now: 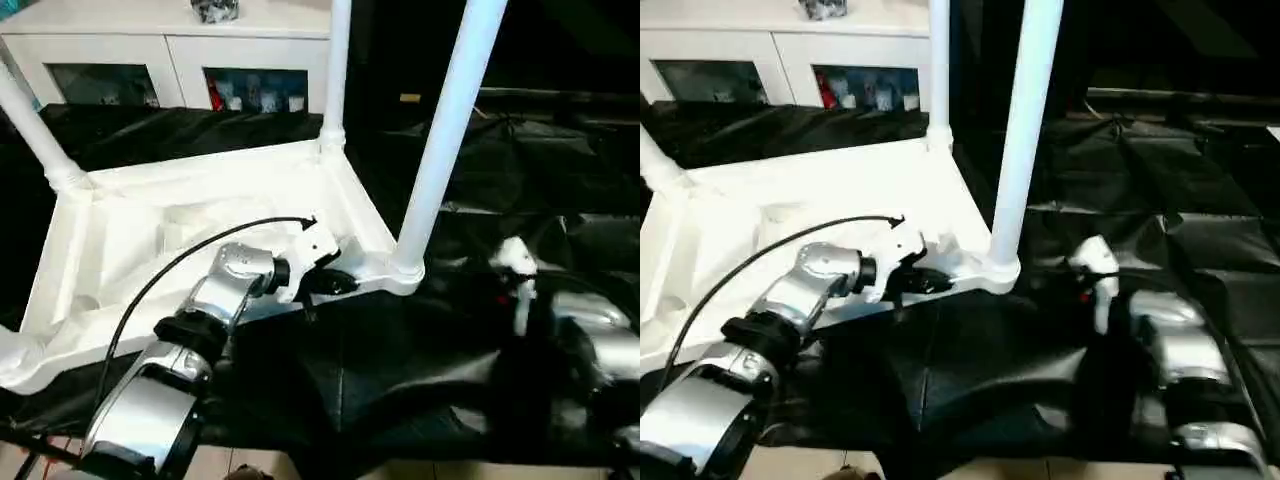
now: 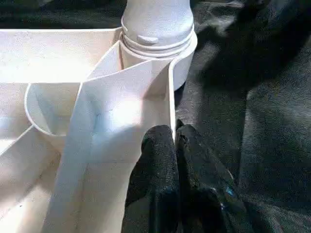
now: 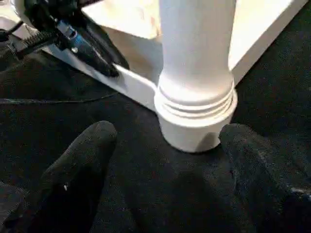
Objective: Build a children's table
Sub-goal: Rotate leg to tighten
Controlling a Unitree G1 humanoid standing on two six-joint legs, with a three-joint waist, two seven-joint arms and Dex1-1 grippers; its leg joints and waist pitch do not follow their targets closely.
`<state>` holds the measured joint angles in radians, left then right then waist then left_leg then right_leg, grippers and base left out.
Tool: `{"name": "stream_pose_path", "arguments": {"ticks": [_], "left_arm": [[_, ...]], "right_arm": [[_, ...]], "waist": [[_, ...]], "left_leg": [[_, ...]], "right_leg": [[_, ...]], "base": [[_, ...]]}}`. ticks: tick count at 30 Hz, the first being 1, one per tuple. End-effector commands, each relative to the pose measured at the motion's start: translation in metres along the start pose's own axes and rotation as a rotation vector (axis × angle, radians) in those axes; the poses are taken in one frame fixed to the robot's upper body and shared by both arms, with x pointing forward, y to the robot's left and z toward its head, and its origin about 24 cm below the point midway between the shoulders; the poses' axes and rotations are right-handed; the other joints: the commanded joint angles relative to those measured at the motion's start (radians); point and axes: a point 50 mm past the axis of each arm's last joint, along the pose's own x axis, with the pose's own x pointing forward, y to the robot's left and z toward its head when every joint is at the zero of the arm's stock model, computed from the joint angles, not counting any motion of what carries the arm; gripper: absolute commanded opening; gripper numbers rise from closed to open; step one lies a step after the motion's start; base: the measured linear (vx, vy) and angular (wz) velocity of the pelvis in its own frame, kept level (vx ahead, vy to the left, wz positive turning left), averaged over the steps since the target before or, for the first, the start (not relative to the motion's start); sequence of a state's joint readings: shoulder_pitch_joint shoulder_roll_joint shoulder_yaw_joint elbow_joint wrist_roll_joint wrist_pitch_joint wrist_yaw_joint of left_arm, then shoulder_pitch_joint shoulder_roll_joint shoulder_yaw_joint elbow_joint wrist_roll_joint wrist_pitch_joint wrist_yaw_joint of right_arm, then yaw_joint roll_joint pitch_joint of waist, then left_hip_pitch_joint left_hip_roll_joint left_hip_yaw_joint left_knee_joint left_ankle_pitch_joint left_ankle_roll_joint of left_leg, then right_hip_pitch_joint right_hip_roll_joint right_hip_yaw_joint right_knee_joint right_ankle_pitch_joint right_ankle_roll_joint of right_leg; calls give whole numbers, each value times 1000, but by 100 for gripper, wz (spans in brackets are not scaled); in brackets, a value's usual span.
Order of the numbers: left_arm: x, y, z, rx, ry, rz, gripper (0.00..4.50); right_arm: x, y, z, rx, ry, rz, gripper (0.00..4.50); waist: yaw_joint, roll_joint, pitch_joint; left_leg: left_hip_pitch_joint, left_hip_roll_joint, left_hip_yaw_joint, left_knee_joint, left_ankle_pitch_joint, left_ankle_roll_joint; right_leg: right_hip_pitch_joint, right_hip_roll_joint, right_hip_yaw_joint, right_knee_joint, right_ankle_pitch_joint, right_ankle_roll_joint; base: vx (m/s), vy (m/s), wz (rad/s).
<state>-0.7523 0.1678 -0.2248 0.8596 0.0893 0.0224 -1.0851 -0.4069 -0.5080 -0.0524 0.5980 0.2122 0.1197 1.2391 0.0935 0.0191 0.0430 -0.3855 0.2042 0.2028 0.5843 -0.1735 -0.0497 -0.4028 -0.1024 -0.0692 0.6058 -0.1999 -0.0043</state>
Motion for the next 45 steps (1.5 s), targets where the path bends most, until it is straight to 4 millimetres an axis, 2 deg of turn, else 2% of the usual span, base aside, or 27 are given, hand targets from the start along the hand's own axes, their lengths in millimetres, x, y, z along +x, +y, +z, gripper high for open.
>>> {"name": "stream_pose_path", "arguments": {"ticks": [1,3,6,7,10,11,12,17,22,28,30,33,37,41,44,45], "left_arm": [[1,-2,5,31,-20,-29,0],[-1,-5,3,38,-11,-77,0],[-1,-5,3,62,-3,-80,0],[-2,-5,3,66,2,-77,0],[-2,-2,3,46,10,-62,0],[-2,-1,3,42,8,-58,44],[-2,-1,3,45,9,-53,55],[-4,2,2,69,23,-31,55],[-7,3,-1,63,45,-30,55],[-7,2,-5,42,76,-56,55],[-8,1,-7,37,106,-82,18],[-8,1,-7,29,110,-90,5],[-8,-1,-6,25,101,-135,5],[-9,-3,-6,32,91,-154,5],[-9,-3,-6,33,87,-158,5],[-9,-3,-6,32,86,-159,1]], "right_arm": [[-4,1,2,11,-15,7,398],[-4,4,8,62,-55,20,415],[-1,5,10,9,-53,-3,440],[-1,5,11,-5,-51,-11,440],[0,6,11,-8,-50,-10,440],[1,6,11,-8,-50,-10,450],[1,7,10,-7,-50,-9,450],[2,11,11,-1,-48,3,450],[7,12,13,-13,-52,5,450],[12,12,16,-25,-57,-1,450],[19,11,19,-40,-61,-11,450],[26,11,19,-54,-53,-20,450],[38,9,18,-73,-38,-44,450],[45,9,17,-79,-15,-29,450],[51,8,18,-91,-10,-29,450],[52,7,19,-97,-12,-29,432]], "waist": [[5,-17,-61],[9,-17,-62],[11,-16,-62],[12,-12,-62],[15,-14,-62],[17,-14,-62],[18,-13,-63],[18,-15,-63],[17,-14,-62],[17,-12,-64],[15,-9,-64],[11,-9,-64],[9,-3,-64],[14,-4,-66],[13,-4,-66],[13,-5,-66]], "left_leg": [[18,33,-12,-57,-164,118],[18,32,-12,-57,-154,121],[18,34,-12,-56,-147,116],[20,34,-13,-57,-156,107],[19,33,-12,-57,-159,96],[20,33,-12,-57,-159,96],[20,33,-13,-57,-155,95],[17,31,-14,-55,-146,101],[18,31,-14,-56,-161,89],[19,31,-14,-55,-149,90],[19,30,-14,-56,-149,86],[20,29,-14,-55,-153,78],[22,29,-14,-57,-164,66],[22,30,-14,-56,-157,70],[20,30,-14,-56,-161,70],[21,30,-13,-55,-162,69]], "right_leg": [[53,-46,34,-67,-74,-267],[54,-45,34,-65,-63,-268],[52,-47,33,-63,-52,-268],[50,-48,34,-64,-65,-264],[52,-46,34,-65,-74,-257],[52,-46,34,-65,-75,-256],[52,-47,34,-64,-71,-256],[55,-46,33,-63,-60,-249],[53,-47,33,-66,-93,-244],[53,-46,34,-62,-60,-254],[53,-46,33,-61,-58,-254],[52,-45,33,-60,-55,-259],[52,-46,34,-62,-70,-264],[54,-44,34,-56,-22,-273],[54,-45,33,-54,-21,-279],[54,-47,34,-54,-20,-279]], "base": [[0,0,0],[0,0,0],[0,0,0],[0,0,0],[0,0,0],[0,0,0],[0,0,0],[0,0,0],[0,0,0],[0,0,0],[0,0,0],[0,0,0],[0,0,0],[0,0,0],[0,0,0],[0,0,0]]}}
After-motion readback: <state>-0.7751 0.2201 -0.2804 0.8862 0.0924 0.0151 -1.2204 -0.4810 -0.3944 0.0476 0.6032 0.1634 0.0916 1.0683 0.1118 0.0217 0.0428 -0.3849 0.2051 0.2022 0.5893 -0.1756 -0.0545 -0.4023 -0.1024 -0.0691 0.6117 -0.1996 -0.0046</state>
